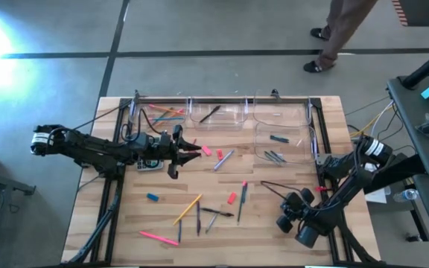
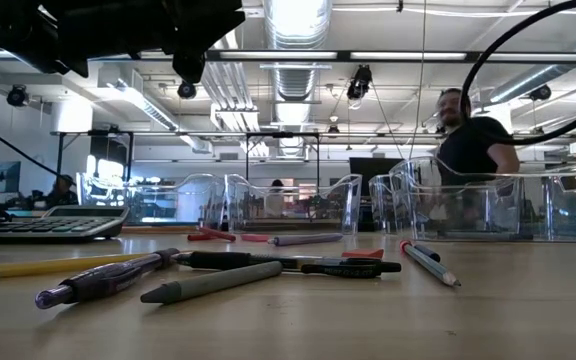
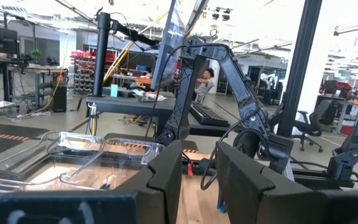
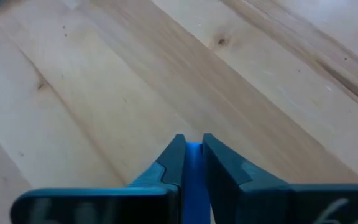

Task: Sort crayons/erasers/pens/pencils in bins
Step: Put the blue eraser into the top right transparent bin

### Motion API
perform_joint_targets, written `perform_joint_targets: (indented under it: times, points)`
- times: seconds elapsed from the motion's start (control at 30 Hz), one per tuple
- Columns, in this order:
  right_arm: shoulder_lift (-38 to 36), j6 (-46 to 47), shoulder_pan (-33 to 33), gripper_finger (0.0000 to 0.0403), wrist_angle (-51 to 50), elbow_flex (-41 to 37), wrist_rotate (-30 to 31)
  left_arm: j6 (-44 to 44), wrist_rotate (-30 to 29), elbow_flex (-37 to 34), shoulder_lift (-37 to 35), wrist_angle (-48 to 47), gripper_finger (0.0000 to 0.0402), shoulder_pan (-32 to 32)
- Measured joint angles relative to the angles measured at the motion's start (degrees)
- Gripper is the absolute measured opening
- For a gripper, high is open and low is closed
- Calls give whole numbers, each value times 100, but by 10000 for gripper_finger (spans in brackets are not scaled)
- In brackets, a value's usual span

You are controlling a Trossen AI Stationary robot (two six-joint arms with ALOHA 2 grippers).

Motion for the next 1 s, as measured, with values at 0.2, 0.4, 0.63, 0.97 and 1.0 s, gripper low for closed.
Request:
perform_joint_targets:
  times: [0.2, 0.4, 0.63, 0.97, 1.0]
  points:
    - [-113, 16, 2, 20, -54, 1, 176, -2, 0, 0, 0, 0, 83, 0]
    - [-284, -133, 2, 7, -80, 9, 343, 0, 0, 0, 0, 0, 83, 0]
    - [-411, -212, 0, 7, -91, 11, 491, 44, -2, 0, 0, -1, 83, 0]
    - [-458, -244, 0, 8, -98, 15, 546, 48, -2, 0, 0, -2, 83, 0]
    - [-458, -246, 0, 8, -98, 15, 589, 48, -2, 0, 0, -1, 83, 0]
